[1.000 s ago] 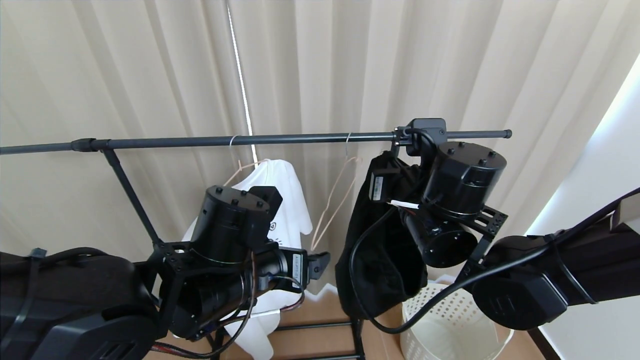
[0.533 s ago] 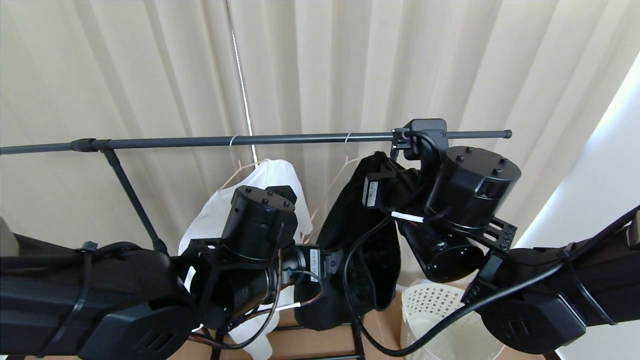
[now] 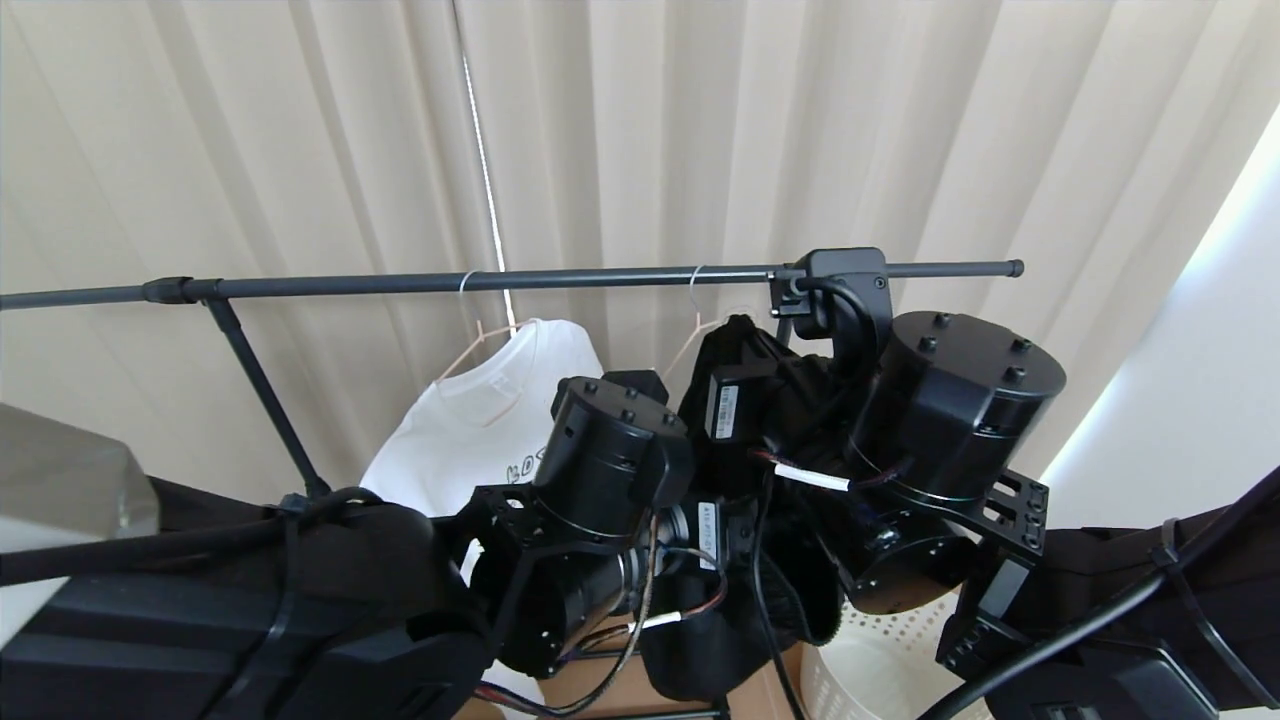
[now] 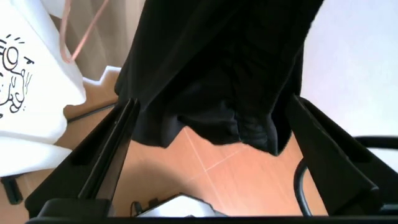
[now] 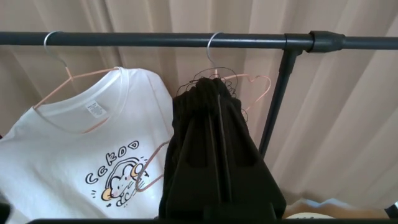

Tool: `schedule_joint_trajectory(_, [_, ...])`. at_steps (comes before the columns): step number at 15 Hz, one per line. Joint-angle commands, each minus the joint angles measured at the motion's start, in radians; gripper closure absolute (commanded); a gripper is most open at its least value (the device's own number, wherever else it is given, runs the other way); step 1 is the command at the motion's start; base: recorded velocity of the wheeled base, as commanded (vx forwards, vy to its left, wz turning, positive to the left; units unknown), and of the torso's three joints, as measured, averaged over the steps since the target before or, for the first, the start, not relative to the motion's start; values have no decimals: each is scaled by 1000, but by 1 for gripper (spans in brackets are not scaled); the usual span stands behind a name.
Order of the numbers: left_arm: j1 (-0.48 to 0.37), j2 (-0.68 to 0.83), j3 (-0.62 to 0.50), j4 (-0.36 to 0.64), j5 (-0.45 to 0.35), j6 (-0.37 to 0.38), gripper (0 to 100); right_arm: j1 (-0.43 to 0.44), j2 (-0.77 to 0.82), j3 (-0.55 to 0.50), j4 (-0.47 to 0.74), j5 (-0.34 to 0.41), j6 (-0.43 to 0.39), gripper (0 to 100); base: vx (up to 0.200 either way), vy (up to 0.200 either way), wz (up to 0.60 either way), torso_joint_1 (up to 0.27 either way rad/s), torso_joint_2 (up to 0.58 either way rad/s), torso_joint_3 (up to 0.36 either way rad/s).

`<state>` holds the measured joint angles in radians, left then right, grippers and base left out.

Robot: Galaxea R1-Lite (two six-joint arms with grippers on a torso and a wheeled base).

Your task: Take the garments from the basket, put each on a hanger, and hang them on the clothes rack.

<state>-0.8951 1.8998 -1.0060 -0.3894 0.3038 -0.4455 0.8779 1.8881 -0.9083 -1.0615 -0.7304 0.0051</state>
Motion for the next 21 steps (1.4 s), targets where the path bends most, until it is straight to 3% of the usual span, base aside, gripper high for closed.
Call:
schedule_joint_trajectory(1, [-11, 58, -40, -5, 29, -9, 0, 1, -12, 2, -12, -1, -2, 100, 0, 0, 0, 0, 0, 0])
schedule_joint_trajectory(5, [-15, 56, -40, -2, 35, -27, 0, 0, -12, 3, -20, -1, -5, 100, 0, 0, 0, 0, 0, 0])
schedule_joint_trajectory(10, [2, 71, 24, 27, 173, -9, 0, -57, -60, -4, -20, 0, -22, 100, 0, 0, 0, 0, 0, 0])
schedule_joint_trajectory(21, [-70, 91, 161, 29, 178, -5, 0, -91, -78, -15, -18, 2, -33, 100, 0, 0, 0, 0, 0, 0])
